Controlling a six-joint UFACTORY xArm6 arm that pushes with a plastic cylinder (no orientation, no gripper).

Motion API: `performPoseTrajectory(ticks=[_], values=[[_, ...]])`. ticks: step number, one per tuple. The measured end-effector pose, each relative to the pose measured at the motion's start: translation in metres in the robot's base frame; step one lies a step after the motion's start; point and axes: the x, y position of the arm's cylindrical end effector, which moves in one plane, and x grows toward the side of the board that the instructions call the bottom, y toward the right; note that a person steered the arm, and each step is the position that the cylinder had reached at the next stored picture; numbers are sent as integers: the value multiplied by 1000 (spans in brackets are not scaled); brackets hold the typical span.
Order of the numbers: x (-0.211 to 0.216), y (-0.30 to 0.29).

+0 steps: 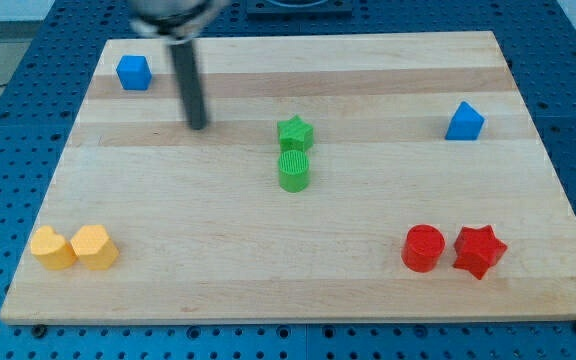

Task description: Place blue cube below blue triangle

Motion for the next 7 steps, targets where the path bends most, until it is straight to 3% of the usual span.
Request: performPoseTrajectory(ticks=[1,2,4,5,7], values=[[-43,-95],[-95,-106],[-107,53],[-118,1],[-133,122]])
